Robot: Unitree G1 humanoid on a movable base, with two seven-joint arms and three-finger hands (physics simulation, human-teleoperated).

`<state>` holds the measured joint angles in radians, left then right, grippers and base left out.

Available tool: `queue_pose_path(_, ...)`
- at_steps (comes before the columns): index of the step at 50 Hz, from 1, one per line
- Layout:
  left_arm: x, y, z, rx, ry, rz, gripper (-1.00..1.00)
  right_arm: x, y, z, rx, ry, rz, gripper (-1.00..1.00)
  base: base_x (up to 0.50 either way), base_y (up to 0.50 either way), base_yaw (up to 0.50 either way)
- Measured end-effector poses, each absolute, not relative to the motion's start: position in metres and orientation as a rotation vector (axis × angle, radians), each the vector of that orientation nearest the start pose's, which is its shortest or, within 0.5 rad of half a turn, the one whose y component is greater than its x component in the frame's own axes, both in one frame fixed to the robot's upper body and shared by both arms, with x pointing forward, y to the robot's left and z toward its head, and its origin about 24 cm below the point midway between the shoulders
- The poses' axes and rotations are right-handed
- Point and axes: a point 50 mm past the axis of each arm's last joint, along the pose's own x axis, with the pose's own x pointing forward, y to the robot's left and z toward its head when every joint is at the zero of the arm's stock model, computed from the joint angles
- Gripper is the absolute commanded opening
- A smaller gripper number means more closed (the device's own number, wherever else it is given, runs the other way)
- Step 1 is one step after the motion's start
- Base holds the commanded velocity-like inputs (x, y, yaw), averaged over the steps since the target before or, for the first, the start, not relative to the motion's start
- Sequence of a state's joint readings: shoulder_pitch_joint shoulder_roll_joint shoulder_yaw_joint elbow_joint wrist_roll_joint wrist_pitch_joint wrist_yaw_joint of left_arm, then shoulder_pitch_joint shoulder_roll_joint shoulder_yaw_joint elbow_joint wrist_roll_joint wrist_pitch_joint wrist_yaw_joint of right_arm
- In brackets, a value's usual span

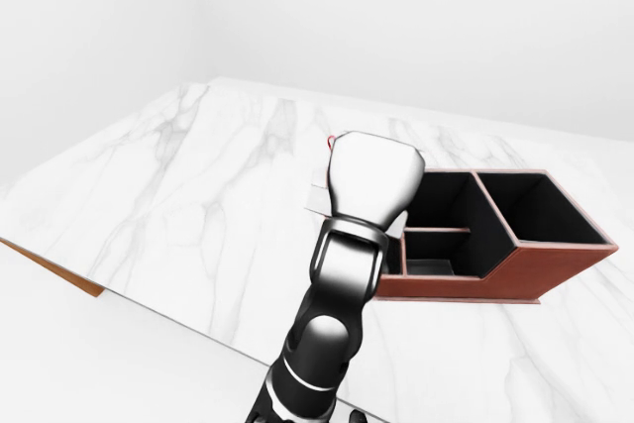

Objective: Pick up the book and place it in the left compartment of the caddy.

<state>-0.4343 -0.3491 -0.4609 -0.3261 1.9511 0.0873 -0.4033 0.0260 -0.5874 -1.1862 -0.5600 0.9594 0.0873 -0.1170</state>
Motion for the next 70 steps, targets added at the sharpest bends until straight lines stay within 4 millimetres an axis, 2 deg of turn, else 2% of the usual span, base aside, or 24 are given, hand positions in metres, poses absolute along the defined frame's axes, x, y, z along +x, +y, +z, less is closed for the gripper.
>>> queue_pose_path(18,0.255,-0.019,0.219,1.57,-0.618,0.052,-1.0,0.09,-0.361,0.286,0.061,-1.04,-0.586,1.0,0.0,0.0,0.0)
queue_pose_path(41,0.278,-0.036,0.193,1.596,-0.613,-0.052,-1.0,0.089,-0.361,0.287,0.058,-1.043,-0.587,1.0,0.0,0.0,0.0)
queue_pose_path(70,0.296,-0.048,0.163,1.581,-0.591,-0.154,-1.0,0.091,-0.361,0.286,0.054,-1.038,-0.586,1.0,0.0,0.0,0.0)
